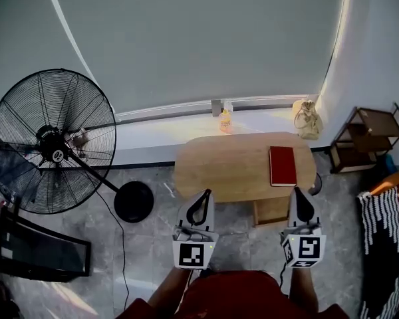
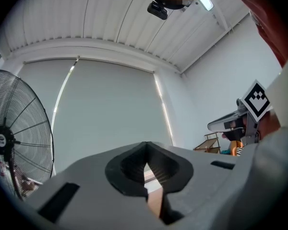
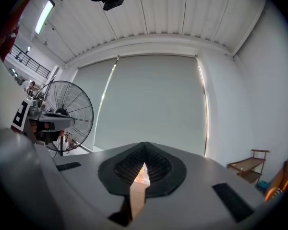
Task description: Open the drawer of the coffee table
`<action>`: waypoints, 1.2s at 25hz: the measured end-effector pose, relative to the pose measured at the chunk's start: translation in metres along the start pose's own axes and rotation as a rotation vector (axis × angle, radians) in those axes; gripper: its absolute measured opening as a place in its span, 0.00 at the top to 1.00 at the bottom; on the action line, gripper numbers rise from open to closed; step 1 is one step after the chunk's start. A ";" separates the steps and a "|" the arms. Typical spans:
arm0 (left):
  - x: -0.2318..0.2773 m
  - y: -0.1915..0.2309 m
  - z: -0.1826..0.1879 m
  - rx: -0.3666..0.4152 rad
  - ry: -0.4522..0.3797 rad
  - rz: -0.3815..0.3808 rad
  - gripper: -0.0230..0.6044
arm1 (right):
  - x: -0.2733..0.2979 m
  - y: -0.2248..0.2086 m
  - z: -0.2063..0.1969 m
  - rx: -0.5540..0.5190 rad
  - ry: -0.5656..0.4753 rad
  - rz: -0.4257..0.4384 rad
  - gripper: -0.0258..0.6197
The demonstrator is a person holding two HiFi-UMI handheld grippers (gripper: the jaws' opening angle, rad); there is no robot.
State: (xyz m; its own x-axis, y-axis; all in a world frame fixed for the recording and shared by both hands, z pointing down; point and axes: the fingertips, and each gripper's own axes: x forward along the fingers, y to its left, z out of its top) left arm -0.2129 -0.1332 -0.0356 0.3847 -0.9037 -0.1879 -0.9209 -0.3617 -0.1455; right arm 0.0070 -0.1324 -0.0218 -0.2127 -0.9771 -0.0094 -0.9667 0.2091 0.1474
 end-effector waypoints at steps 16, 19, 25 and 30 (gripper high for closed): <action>-0.006 -0.007 -0.003 0.013 0.015 -0.003 0.95 | -0.005 0.000 0.000 -0.004 -0.018 -0.003 0.96; -0.007 -0.007 -0.010 0.005 0.034 0.003 0.95 | -0.005 0.003 -0.005 -0.006 -0.003 0.002 0.96; -0.012 -0.009 -0.016 -0.009 0.041 0.014 0.95 | -0.007 0.007 -0.012 -0.002 0.017 0.017 0.96; -0.013 -0.011 -0.017 -0.014 0.042 0.020 0.95 | -0.007 0.005 -0.011 -0.004 0.013 0.014 0.96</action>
State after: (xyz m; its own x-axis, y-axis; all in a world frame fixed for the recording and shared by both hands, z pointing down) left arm -0.2093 -0.1214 -0.0153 0.3633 -0.9195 -0.1500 -0.9293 -0.3461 -0.1287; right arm 0.0055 -0.1253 -0.0101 -0.2245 -0.9745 0.0058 -0.9630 0.2227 0.1517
